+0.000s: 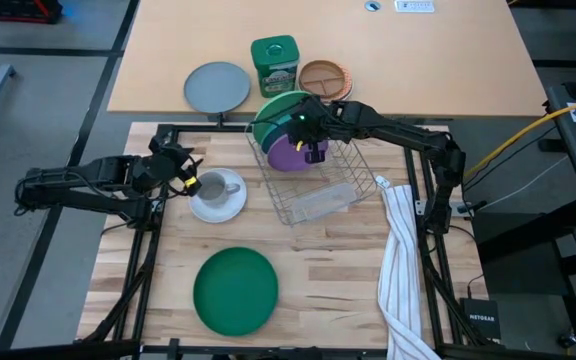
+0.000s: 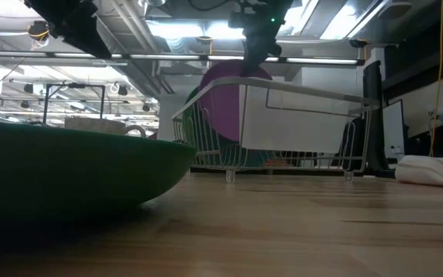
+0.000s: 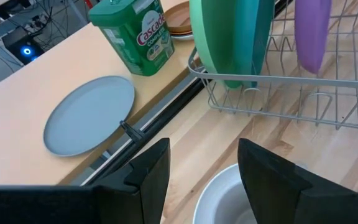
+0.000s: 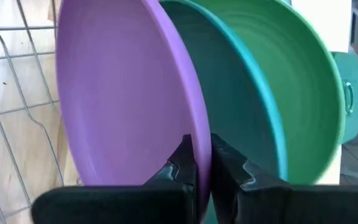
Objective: Sort dishes
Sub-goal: Put the purple plate into the dish rack
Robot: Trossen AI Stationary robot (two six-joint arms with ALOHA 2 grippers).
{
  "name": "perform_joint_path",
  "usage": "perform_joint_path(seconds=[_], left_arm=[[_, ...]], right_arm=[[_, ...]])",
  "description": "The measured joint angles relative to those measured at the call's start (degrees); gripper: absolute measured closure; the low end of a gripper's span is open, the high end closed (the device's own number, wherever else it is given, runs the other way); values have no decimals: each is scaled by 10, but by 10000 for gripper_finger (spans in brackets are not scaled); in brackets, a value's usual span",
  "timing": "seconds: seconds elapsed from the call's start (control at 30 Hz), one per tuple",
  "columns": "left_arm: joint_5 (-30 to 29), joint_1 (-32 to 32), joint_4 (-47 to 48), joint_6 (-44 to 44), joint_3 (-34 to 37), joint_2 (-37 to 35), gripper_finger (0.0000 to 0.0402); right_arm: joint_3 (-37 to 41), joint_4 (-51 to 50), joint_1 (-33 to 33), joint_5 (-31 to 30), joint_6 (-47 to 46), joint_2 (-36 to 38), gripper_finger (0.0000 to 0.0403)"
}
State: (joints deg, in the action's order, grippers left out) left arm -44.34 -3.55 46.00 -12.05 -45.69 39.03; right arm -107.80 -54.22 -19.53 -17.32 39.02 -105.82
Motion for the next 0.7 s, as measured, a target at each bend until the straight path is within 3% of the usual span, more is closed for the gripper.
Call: perform_joint_path(seconds=[0.33, 0.7], left_arm=[[0, 0, 0, -11, 0, 0, 224], [0, 0, 1, -15, 0, 0, 224]], right_arm=[[18, 44, 0, -41, 32, 1, 381], [48, 37, 0, -12, 20, -3, 381]])
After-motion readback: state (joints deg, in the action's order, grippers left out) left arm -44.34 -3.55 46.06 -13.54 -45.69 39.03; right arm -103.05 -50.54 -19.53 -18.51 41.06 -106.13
